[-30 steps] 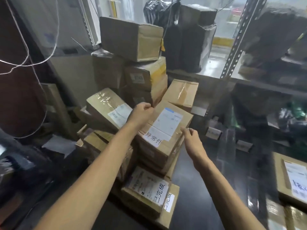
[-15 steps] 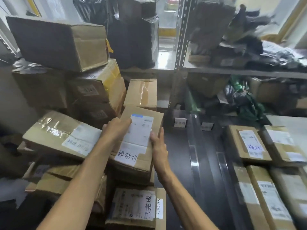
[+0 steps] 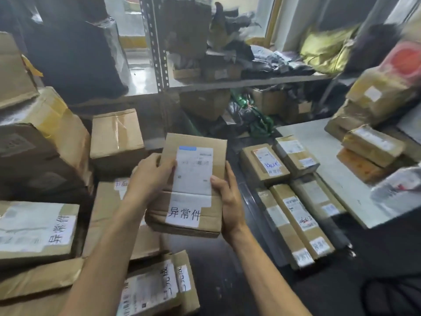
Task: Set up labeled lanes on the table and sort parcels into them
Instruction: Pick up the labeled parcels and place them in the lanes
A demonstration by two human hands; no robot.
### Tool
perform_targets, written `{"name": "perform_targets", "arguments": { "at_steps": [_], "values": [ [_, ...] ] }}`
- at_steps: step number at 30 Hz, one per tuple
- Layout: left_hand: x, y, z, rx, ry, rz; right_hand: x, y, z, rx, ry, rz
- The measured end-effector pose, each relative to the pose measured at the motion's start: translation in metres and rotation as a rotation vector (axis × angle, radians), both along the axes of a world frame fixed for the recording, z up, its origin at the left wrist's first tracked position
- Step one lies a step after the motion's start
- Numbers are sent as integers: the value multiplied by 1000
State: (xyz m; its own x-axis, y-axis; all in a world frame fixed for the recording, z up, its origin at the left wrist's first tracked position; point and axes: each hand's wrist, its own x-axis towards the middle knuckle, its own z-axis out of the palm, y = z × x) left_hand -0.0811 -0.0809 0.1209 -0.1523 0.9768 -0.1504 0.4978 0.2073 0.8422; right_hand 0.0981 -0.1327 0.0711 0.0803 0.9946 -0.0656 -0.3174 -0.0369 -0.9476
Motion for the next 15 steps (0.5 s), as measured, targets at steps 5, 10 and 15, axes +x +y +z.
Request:
{"name": "perform_targets", "arguments": {
  "at_steps": [5, 10, 15],
  "values": [
    [101, 6, -14, -77, -318, -203, 105, 5, -8, -54, -28, -87],
    [203, 5, -22, -314, -633, -396, 222, 21, -23, -85, -43, -116],
    [277, 16, -53, -315, -718, -373, 304, 50, -38, -217, -67, -69]
  ]
}}
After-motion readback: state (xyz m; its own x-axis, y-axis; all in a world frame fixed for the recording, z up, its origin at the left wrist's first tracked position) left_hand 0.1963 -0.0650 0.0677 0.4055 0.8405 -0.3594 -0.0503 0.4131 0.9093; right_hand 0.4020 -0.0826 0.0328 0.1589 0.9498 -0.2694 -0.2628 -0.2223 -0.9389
